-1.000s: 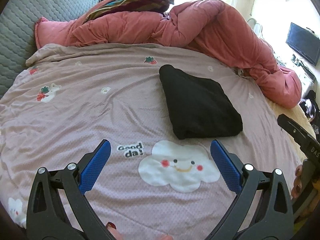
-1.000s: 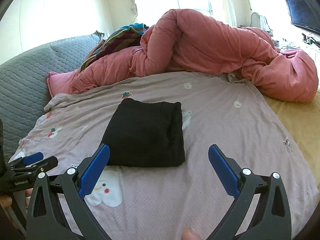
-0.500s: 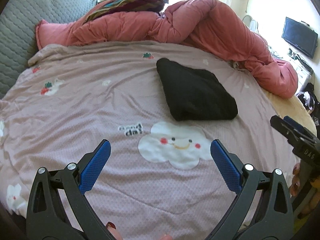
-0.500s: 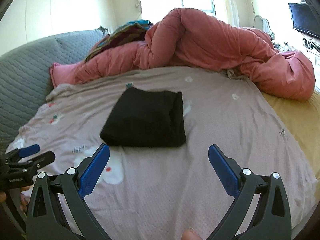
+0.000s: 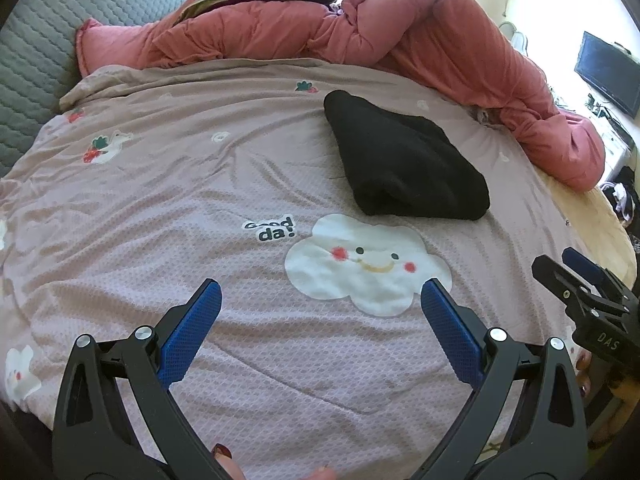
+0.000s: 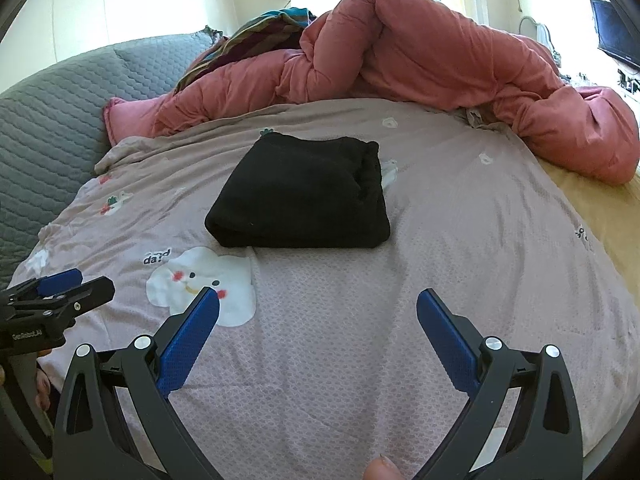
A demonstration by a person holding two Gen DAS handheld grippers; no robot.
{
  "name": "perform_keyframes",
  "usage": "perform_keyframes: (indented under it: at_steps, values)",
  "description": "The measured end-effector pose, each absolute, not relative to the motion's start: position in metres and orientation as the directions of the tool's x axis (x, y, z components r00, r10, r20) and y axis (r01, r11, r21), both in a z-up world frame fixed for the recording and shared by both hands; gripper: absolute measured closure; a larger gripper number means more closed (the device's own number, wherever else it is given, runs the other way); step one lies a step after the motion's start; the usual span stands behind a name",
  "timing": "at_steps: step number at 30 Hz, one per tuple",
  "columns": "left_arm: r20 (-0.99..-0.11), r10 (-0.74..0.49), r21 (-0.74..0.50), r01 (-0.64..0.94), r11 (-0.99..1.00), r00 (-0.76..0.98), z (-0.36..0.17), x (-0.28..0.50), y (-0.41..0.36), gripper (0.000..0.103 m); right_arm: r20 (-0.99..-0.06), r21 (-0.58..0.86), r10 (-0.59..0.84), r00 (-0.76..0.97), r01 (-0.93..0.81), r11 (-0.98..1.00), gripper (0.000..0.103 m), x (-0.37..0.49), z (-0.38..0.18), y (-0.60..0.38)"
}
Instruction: Fold small clothes
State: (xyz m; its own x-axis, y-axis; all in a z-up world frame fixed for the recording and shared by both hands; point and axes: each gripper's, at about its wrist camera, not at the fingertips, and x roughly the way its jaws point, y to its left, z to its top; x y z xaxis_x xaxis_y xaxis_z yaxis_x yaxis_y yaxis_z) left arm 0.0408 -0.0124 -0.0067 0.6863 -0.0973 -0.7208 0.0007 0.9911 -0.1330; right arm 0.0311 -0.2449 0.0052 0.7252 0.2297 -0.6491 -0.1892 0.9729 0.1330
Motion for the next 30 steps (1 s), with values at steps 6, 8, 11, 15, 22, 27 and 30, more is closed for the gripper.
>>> perform_keyframes:
  at_steps: [6,8,11,15,22,27,30]
  values:
    - [-0.725,-0.085,-0.127,-0.010,0.992,0.684,-0.0065,0.0398,-0.0118,0.009,-0.658,0.139,0.231,0.716,-0.186,0.973,0.004,0.0314,0.0015,-0.2446]
    - [-0.725,-0.083,-0.125,-0.012,0.992,0.683,-0.0063,0.0396,-0.0115,0.009,-0.659,0.139,0.232,0.715,-0.187,0.973,0.004,0.0308,0.0007,-0.2445]
    - [-0.726,-0.081,-0.124,-0.014,0.992,0.683,-0.0061,0.0395,-0.0113,0.009,-0.659,0.137,0.230,0.716,-0.186,0.973,0.004,0.0298,0.0007,-0.2440]
    - [-0.725,-0.077,-0.122,-0.018,0.992,0.684,-0.0048,0.0384,-0.0103,0.009,-0.656,0.136,0.228,0.719,-0.184,0.973,0.004,0.0294,0.0011,-0.2449]
    - [-0.726,-0.075,-0.122,-0.020,0.992,0.683,-0.0042,0.0379,-0.0098,0.009,-0.658,0.133,0.226,0.719,-0.185,0.974,0.004,0.0287,0.0016,-0.2466]
    - [-0.725,-0.075,-0.121,-0.019,0.992,0.684,-0.0040,0.0382,-0.0095,0.009,-0.657,0.131,0.225,0.720,-0.185,0.974,0.004,0.0290,0.0024,-0.2463]
    - [-0.726,-0.074,-0.121,-0.021,0.992,0.684,-0.0042,0.0381,-0.0091,0.009,-0.658,0.130,0.223,0.719,-0.183,0.974,0.004,0.0296,0.0022,-0.2463]
